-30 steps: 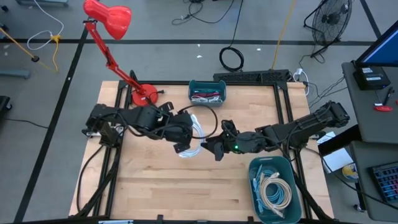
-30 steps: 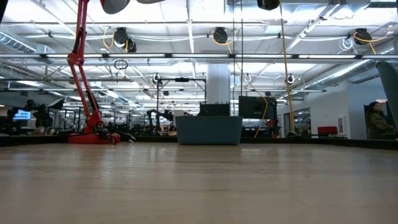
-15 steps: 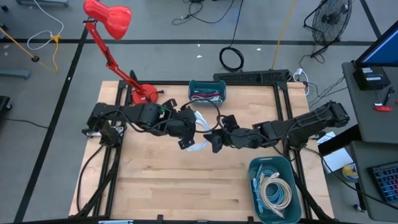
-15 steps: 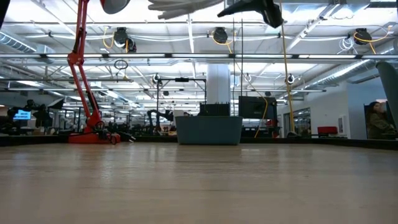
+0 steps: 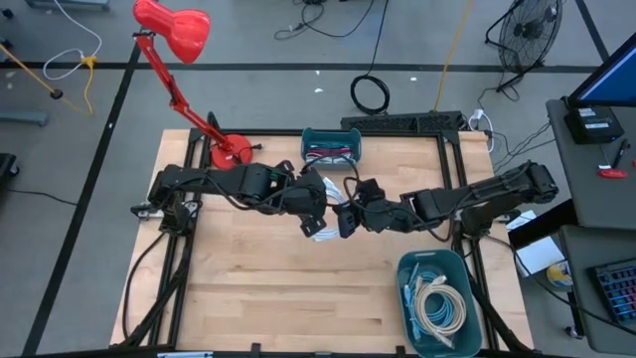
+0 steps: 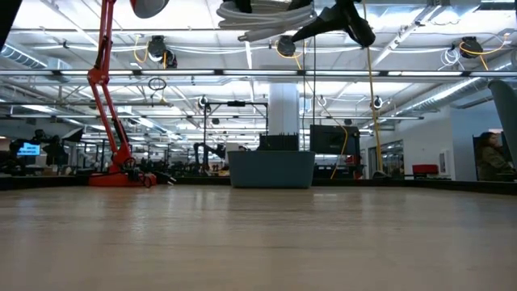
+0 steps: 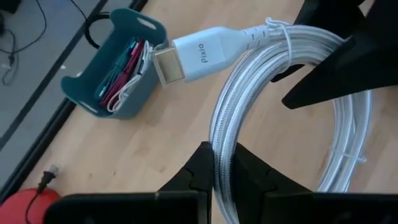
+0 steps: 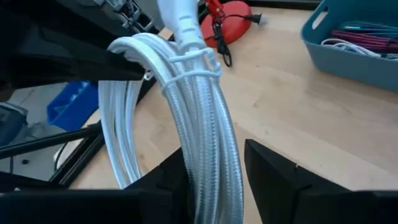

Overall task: Pick & Place USB Port
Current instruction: Put the white HDMI cable into the bottom blue bin

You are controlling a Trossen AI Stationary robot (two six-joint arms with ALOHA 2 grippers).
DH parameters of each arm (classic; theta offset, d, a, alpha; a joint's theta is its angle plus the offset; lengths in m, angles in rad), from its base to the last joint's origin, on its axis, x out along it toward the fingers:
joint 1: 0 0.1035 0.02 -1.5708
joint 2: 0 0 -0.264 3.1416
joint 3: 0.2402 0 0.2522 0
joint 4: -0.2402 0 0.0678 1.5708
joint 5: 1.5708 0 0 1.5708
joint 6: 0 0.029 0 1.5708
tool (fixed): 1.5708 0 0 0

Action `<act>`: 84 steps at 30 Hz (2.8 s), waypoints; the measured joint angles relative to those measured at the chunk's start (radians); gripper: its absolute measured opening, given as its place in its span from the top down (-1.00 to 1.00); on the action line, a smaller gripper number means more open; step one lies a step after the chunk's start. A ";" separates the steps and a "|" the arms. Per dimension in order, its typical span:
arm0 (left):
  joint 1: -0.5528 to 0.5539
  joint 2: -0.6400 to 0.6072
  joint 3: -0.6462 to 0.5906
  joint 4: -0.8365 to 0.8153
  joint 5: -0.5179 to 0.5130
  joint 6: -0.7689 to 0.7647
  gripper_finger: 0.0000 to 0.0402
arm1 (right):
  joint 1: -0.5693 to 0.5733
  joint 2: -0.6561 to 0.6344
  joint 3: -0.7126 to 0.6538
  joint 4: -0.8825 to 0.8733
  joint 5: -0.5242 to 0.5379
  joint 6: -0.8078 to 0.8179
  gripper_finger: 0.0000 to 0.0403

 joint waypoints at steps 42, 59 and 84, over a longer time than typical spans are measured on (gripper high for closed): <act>0.094 0.036 0.003 0.227 0.394 -0.224 0.95 | -0.103 0.053 0.000 -0.286 0.054 -0.065 0.89; 0.177 -0.075 0.002 -0.178 0.248 -0.119 0.48 | -0.105 0.029 -0.003 -0.519 -0.073 0.124 0.90; 0.102 -0.142 0.001 -0.122 0.065 -0.087 0.74 | 0.584 -0.079 0.202 -1.057 -0.731 1.010 0.91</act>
